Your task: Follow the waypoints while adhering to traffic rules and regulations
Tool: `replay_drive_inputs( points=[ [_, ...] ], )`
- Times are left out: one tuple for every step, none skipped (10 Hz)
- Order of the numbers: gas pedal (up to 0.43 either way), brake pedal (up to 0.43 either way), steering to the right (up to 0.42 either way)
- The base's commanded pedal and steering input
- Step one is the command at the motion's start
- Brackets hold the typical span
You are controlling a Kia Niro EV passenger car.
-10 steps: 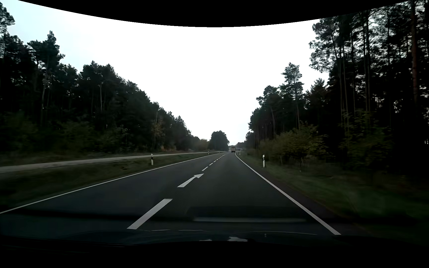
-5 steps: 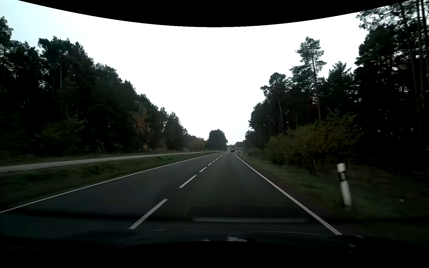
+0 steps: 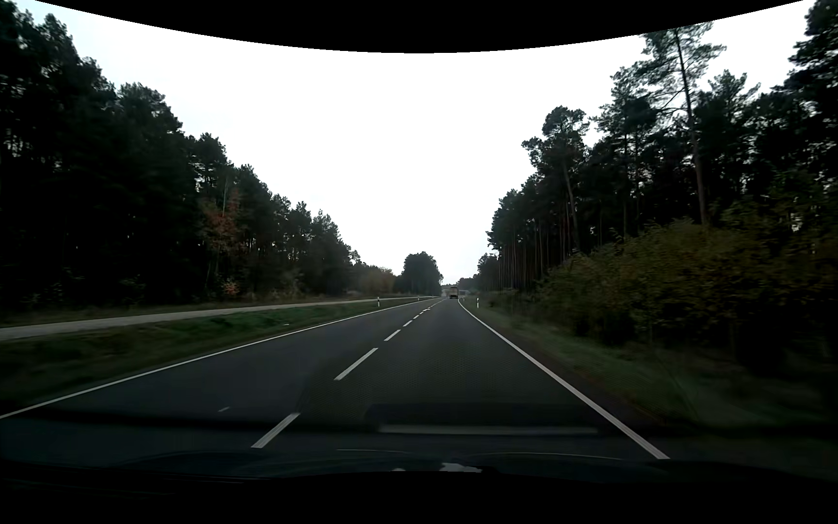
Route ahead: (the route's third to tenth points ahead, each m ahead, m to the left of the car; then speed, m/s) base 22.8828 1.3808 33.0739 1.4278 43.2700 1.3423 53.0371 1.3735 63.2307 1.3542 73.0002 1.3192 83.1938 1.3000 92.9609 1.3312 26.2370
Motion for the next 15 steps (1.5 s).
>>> replay_drive_inputs(
  points=[
    [0.421, 0.0, 0.005],
    [0.421, 0.0, 0.005],
    [0.421, 0.0, 0.005],
    [0.421, 0.0, 0.005],
    [0.421, 0.0, 0.005],
    [0.421, 0.0, 0.005],
    [0.421, 0.0, 0.005],
    [0.421, 0.0, 0.004],
    [0.421, 0.0, 0.005],
    [0.421, 0.0, 0.006],
    [0.421, 0.0, 0.006],
    [0.421, 0.0, 0.006],
    [0.421, 0.0, 0.006],
    [0.421, 0.0, 0.006],
    [0.421, 0.0, 0.006]
  ],
)
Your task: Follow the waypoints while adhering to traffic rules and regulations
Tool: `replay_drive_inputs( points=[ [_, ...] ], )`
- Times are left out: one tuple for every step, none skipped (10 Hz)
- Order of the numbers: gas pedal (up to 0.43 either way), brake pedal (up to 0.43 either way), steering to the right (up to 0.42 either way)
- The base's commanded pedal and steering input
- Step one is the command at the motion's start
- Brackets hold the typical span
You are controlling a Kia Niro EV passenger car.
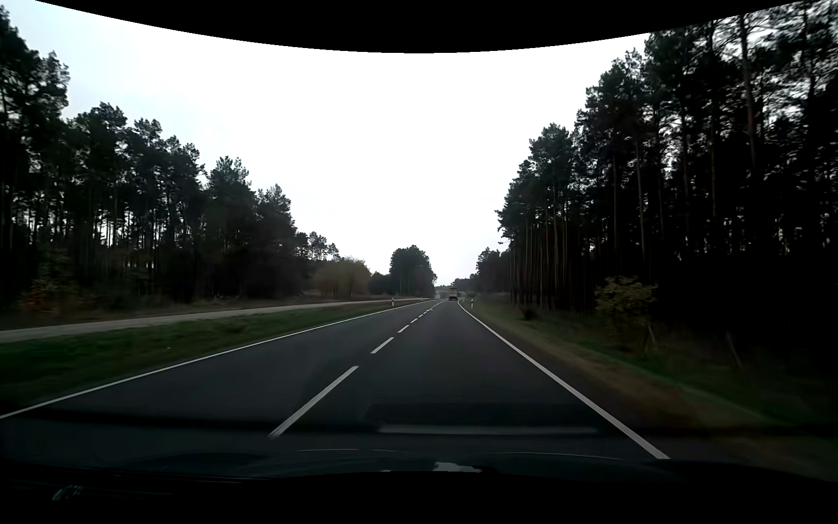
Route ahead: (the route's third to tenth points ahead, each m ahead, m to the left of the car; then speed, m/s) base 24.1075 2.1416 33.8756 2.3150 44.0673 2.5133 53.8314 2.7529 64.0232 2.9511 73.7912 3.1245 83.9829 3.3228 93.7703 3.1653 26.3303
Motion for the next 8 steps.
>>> replay_drive_inputs(
  points=[
    [0.421, 0.0, 0.006],
    [0.421, 0.0, 0.006],
    [0.421, 0.0, 0.005],
    [0.421, 0.0, 0.005],
    [0.421, 0.0, 0.005],
    [0.421, 0.0, 0.006],
    [0.421, 0.0, 0.005],
    [0.421, 0.0, 0.005]
  ],
)
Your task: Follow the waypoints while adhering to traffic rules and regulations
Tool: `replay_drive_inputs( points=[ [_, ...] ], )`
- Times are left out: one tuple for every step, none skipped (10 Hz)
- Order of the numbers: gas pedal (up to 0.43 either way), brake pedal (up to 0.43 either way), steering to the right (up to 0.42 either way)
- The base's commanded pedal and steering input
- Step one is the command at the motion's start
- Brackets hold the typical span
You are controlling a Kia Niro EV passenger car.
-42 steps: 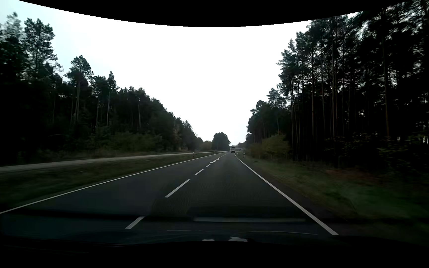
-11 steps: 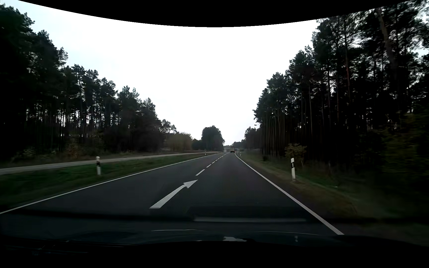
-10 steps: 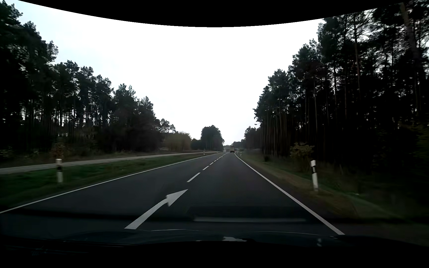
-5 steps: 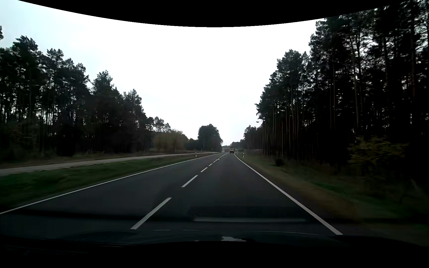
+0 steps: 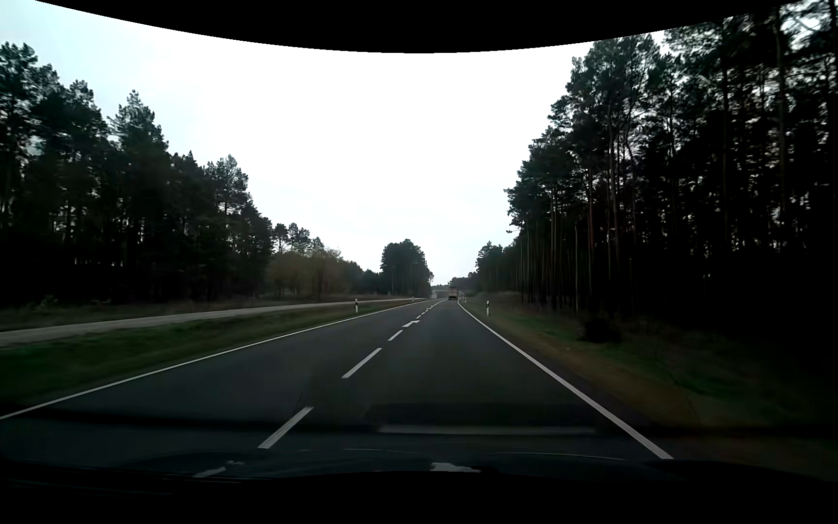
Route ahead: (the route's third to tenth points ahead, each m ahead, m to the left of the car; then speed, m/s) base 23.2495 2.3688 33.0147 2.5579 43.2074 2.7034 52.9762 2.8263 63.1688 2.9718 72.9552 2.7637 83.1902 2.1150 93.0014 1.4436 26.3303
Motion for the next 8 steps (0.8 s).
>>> replay_drive_inputs(
  points=[
    [0.421, 0.0, 0.005],
    [0.421, 0.0, 0.006],
    [0.421, 0.0, 0.005],
    [0.421, 0.0, 0.005],
    [0.421, 0.0, 0.005],
    [0.421, 0.0, 0.005],
    [0.421, 0.0, 0.005],
    [0.421, 0.0, 0.005]
  ],
)
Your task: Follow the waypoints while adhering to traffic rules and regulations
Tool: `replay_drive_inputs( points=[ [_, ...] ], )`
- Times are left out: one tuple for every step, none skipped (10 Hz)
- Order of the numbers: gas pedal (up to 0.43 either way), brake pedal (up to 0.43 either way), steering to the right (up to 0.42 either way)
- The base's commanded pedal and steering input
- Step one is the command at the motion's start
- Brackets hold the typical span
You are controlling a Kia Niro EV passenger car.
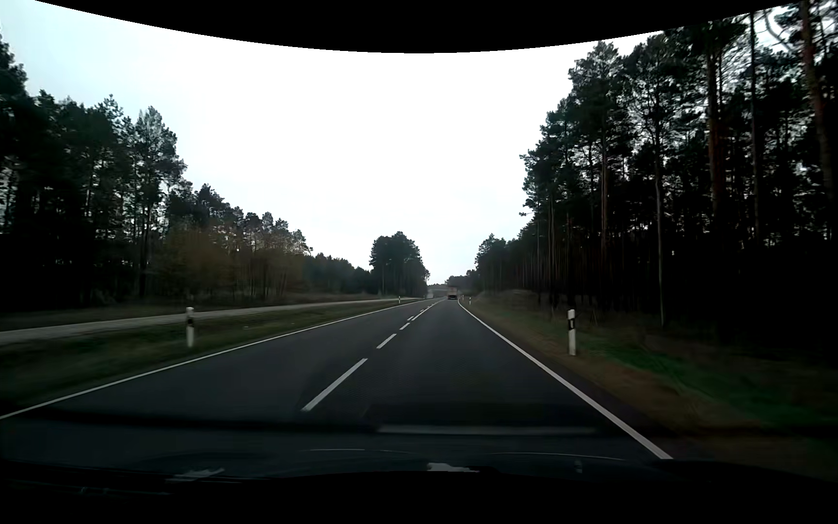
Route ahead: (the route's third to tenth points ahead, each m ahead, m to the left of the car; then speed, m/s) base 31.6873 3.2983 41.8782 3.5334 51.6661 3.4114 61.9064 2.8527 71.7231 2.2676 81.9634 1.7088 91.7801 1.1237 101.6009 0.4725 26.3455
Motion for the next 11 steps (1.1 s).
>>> replay_drive_inputs(
  points=[
    [0.421, 0.0, 0.005],
    [0.421, 0.0, 0.005],
    [0.421, 0.0, 0.005],
    [0.421, 0.0, 0.005],
    [0.409, 0.0, 0.005],
    [0.39, 0.0, 0.004],
    [0.37, 0.0, 0.004],
    [0.37, 0.0, 0.004],
    [0.358, 0.0, 0.004],
    [0.35, 0.0, 0.004],
    [0.339, 0.0, 0.005]
  ],
)
